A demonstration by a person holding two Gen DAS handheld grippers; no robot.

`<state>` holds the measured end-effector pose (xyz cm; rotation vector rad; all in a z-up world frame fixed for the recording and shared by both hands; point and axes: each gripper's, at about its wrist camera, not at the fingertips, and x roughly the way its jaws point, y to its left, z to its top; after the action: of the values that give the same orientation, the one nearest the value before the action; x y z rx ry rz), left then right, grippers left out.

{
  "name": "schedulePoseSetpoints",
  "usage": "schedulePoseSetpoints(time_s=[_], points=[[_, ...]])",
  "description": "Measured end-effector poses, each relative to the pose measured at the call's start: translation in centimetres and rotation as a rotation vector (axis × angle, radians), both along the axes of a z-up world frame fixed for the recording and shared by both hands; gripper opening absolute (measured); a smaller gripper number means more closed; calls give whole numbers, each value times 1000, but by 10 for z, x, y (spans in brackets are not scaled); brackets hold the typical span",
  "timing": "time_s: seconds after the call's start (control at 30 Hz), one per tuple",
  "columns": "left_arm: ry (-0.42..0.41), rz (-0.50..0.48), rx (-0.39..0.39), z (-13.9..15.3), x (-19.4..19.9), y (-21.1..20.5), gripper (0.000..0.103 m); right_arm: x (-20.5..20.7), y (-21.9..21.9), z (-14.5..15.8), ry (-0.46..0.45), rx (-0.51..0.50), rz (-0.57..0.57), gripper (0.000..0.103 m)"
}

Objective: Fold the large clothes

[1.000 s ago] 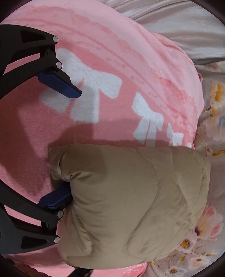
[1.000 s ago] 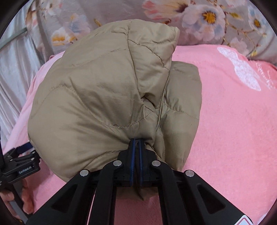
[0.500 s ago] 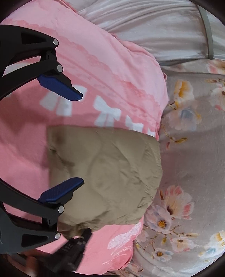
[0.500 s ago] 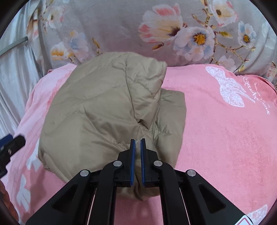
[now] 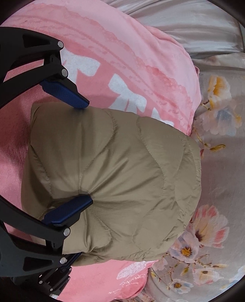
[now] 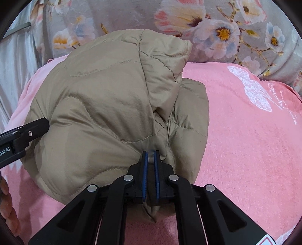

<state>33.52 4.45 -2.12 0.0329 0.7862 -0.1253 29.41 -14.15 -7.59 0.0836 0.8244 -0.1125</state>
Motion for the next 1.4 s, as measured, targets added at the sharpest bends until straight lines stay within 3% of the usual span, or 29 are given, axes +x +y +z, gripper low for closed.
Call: schedulePoseSetpoints(time_s=[0.53, 0.67, 0.73, 0.8, 0.83, 0.93, 1.03, 1.13, 1.23, 1.3, 1.4], points=[[-85, 46, 100, -22, -2, -15, 94, 3, -6, -3, 7, 48, -3, 6], [-119, 64, 73, -23, -6, -11, 96, 1, -15, -2, -11, 102, -4, 7], [-115, 74, 43, -20, -12, -5, 96, -13, -20, 8, -51, 121, -22, 17], [-122, 95, 8, -13, -32, 1, 95, -42, -19, 24, -125, 95, -42, 56], [-137, 100, 11, -10, -48, 1, 95, -58, -17, 30, -160, 63, -38, 61], [-166, 74, 50, -8, -94, -6, 95, -102, -5, 35, -170, -57, 0, 62], [-160, 32, 74, -15, -134, -19, 95, -145, -1, 26, -143, -99, 6, 67], [-156, 8, 98, -22, -165, -31, 96, -173, -10, 22, -111, -52, -23, 73], [-139, -4, 74, -24, -181, -36, 96, -193, -20, 22, -127, -1, -82, 85], [-115, -10, 52, -28, -187, -38, 96, -200, -26, 19, -130, 32, -111, 87], [-121, -2, 82, -31, -192, -44, 96, -198, -29, 14, -107, 55, -114, 88]])
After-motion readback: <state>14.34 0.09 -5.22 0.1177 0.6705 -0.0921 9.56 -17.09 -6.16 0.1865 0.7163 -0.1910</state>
